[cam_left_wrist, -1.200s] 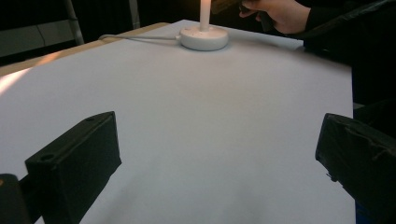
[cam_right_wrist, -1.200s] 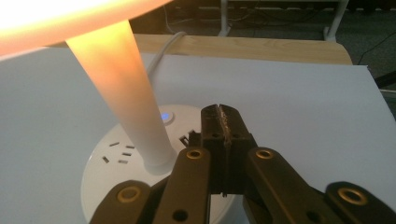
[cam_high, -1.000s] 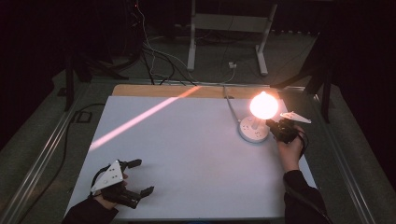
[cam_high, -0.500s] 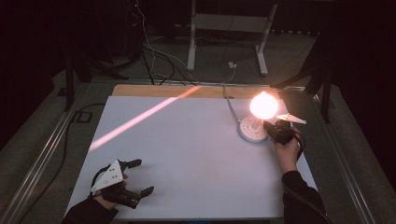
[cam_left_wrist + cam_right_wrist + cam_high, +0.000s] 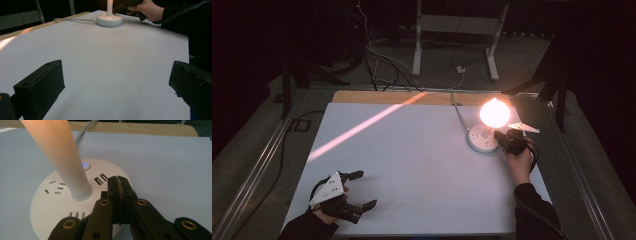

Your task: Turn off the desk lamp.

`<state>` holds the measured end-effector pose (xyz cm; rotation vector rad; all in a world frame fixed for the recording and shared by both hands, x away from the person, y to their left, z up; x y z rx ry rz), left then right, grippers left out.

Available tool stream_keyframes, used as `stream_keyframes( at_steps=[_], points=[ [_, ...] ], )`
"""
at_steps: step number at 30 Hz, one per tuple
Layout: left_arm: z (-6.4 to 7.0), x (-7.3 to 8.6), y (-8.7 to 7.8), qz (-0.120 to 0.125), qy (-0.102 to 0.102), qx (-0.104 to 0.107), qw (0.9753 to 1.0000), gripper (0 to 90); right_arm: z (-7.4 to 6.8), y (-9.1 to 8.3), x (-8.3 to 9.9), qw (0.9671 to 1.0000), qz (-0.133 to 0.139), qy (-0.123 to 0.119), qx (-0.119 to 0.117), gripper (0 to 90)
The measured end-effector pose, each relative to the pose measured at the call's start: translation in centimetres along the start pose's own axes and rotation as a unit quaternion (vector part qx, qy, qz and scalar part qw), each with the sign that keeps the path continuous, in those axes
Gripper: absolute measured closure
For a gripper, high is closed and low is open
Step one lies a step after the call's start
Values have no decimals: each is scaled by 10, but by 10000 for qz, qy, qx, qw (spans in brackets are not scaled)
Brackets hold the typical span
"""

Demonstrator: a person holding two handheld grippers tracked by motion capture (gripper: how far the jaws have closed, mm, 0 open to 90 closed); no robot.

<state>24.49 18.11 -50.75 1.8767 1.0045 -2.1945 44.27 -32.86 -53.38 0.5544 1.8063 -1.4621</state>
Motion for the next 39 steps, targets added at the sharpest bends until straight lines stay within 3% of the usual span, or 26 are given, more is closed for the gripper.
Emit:
stream_keyframes(
  at_steps=[10,18,39],
  points=[
    [0,0,0,7,0,1,10000,6,1,-1,-1,10000,-35,1,50,899],
    [0,0,0,5,-2,7,10000,6,0,-19,-14,9994,326,75,-61,899],
    [0,0,0,2,-9,9,10000,6,-1,-13,-10,9998,214,49,-9,898]
  ],
)
Point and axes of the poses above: each handheld gripper's, and its own axes: y roughly forward along the jaws, x roughly out of its underside, z roughly to its right, the point moved 4 cm from there along y, roughly forward along the jaws, and after that the axes turned 6 degrees about -z, right-handed, at the moved point
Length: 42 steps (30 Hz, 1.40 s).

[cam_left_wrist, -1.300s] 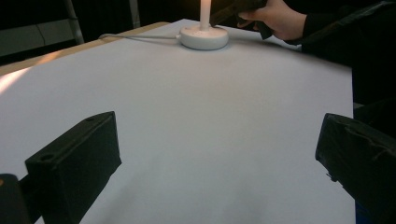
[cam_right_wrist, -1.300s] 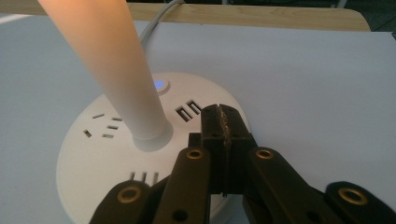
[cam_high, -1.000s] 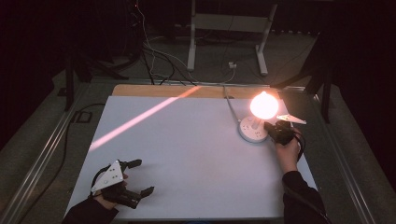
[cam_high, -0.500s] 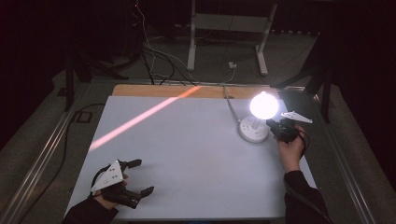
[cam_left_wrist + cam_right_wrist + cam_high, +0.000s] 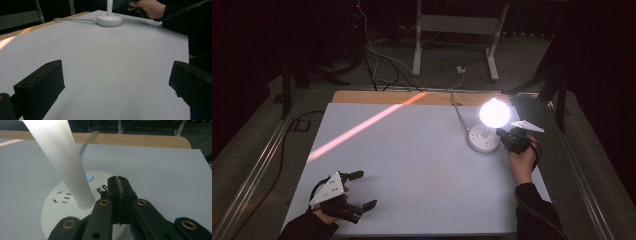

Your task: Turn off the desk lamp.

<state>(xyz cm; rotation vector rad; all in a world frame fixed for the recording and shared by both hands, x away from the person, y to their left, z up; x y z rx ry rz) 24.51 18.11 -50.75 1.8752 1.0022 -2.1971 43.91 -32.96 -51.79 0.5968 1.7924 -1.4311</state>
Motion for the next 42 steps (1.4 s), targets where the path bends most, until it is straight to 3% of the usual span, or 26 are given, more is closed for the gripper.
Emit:
stream_keyframes(
  at_steps=[20,36,42],
  points=[
    [0,0,0,-5,0,0,10000,6,-1,12,9,9997,-245,-77,32,898],
    [1,0,0,-16,10,-5,10000,6,0,13,11,9998,-202,-92,21,900],
    [0,0,0,0,3,-7,10000,6,0,12,10,9998,-196,12,-24,895]
  ],
)
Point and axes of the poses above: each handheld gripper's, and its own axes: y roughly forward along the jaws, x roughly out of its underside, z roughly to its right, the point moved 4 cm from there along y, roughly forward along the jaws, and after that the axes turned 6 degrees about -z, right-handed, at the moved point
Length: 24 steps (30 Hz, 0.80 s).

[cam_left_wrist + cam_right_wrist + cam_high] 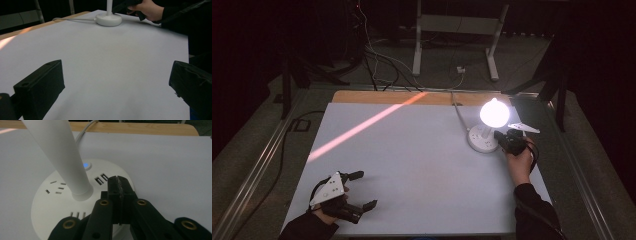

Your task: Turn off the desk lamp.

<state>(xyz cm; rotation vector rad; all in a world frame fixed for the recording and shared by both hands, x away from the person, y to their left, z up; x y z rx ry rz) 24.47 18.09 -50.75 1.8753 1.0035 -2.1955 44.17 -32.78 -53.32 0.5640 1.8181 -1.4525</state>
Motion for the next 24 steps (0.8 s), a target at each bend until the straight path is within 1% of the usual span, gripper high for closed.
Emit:
stream_keyframes(
  at_steps=[2,6,8,11,14,15,17,18,20,22,24],
  points=[
    [0,0,0,-3,-1,0,10000,6,-1,-2,-1,9999,47,-100,30,889],
    [0,0,0,-1,-4,6,10000,6,-1,-9,-6,9998,166,-72,17,887],
    [0,0,0,-3,0,2,10000,6,-1,-12,-7,9997,214,-104,71,877],
    [0,0,0,8,-1,-1,10000,6,1,-16,-7,9995,277,-104,92,861],
    [-1,0,0,2,-6,-3,10000,6,1,-20,-9,9994,323,-125,86,792],
    [-1,0,0,5,-10,-2,10000,6,1,-21,-9,9992,369,-150,82,748],
    [-1,0,0,9,-12,-1,10000,6,1,-23,-10,9991,414,-110,56,640],
    [-1,0,0,9,-10,-2,10000,6,1,-23,-10,9989,451,-91,49,605],
    [-1,0,0,15,-19,-5,10000,6,1,-23,-9,9990,441,-116,40,517],
    [-1,0,-1,20,-18,-2,10000,6,1,-24,-7,9987,491,-143,45,475],
    [-1,0,-1,25,-13,0,10000,6,2,-25,-7,9986,494,-172,48,409]
  ],
)
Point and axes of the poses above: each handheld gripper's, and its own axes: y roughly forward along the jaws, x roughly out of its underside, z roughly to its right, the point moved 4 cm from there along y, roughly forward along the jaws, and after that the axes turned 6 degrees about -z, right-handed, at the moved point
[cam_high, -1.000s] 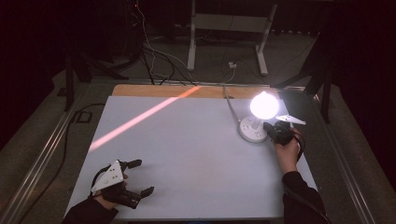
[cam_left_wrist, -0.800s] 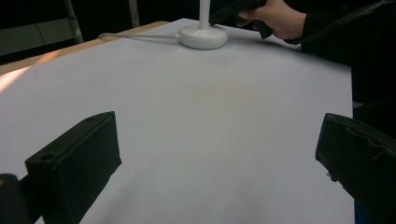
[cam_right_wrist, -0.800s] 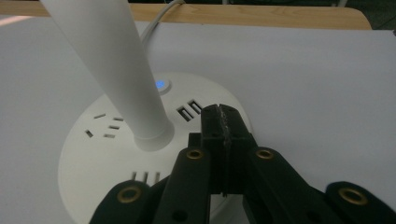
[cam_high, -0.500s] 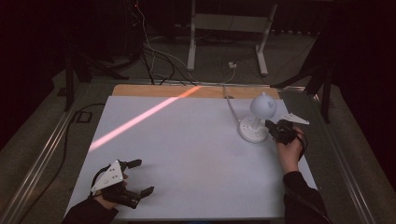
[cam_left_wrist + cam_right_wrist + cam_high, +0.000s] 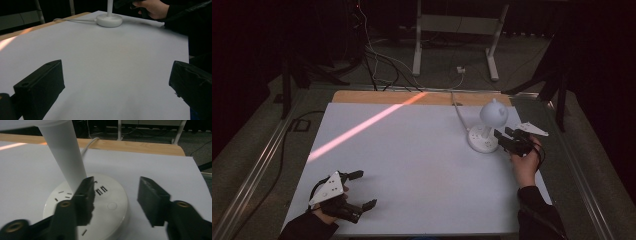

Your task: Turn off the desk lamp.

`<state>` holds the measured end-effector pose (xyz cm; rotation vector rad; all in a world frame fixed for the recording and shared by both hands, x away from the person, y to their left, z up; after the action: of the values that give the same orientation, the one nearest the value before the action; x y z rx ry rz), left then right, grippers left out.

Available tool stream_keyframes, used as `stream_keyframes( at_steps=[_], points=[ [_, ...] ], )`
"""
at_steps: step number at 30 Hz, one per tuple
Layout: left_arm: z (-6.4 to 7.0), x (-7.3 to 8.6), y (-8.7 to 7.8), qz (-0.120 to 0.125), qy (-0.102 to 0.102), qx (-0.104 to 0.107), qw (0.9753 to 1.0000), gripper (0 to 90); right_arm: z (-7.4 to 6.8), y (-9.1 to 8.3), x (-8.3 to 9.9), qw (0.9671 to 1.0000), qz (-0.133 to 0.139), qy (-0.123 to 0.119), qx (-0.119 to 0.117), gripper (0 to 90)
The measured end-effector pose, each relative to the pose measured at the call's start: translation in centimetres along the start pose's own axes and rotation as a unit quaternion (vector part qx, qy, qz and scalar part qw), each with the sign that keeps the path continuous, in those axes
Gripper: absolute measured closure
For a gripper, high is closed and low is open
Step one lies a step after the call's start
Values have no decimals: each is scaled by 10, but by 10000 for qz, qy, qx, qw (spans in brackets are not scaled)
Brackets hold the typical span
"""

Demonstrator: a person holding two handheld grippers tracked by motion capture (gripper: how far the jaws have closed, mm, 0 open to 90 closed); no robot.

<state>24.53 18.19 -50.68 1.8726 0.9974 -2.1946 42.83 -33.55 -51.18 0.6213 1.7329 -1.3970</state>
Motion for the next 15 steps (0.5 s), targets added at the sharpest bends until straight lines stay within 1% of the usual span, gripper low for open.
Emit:
stream_keyframes(
  at_steps=[2,3,6,7,8,10,11,13,14,15],
  points=[
    [0,0,0,-2,4,1,10000,6,1,-3,0,10000,57,-9,-20,354],
    [0,0,0,0,1,1,10000,6,1,-4,0,10000,55,-18,-10,304],
    [0,0,0,1,-8,-1,10000,6,2,-7,-1,10000,-15,15,-41,216],
    [0,0,0,4,-11,-2,10000,6,2,-9,-1,10000,13,48,-50,183],
    [0,0,-1,0,-6,-3,10000,6,2,-10,-1,10000,29,32,-66,130],
    [0,0,-1,0,0,-4,10000,6,0,-11,0,9999,-28,-71,-131,45],
    [0,0,-1,2,-2,-5,10000,6,-1,-11,1,9997,-45,-99,-211,0],
    [0,0,-1,3,-7,-7,10000,6,-1,-13,3,9994,-56,1,-348,0],
    [0,0,-1,3,-2,-5,10000,6,-1,-14,4,9992,-119,-5,-376,0],
    [0,0,-1,3,4,-1,10000,6,-1,-15,5,9992,-198,-33,-358,0]
  ],
)
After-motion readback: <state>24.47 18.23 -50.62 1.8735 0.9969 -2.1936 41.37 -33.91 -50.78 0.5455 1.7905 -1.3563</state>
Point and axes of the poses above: each handheld gripper's, and its own axes: y roughly forward along the jaws, x roughly out of its underside, z roughly to its right, the point moved 4 cm from there along y, roughly forward along the jaws, and after that the axes turned 6 degrees about -z, right-handed, at the moved point
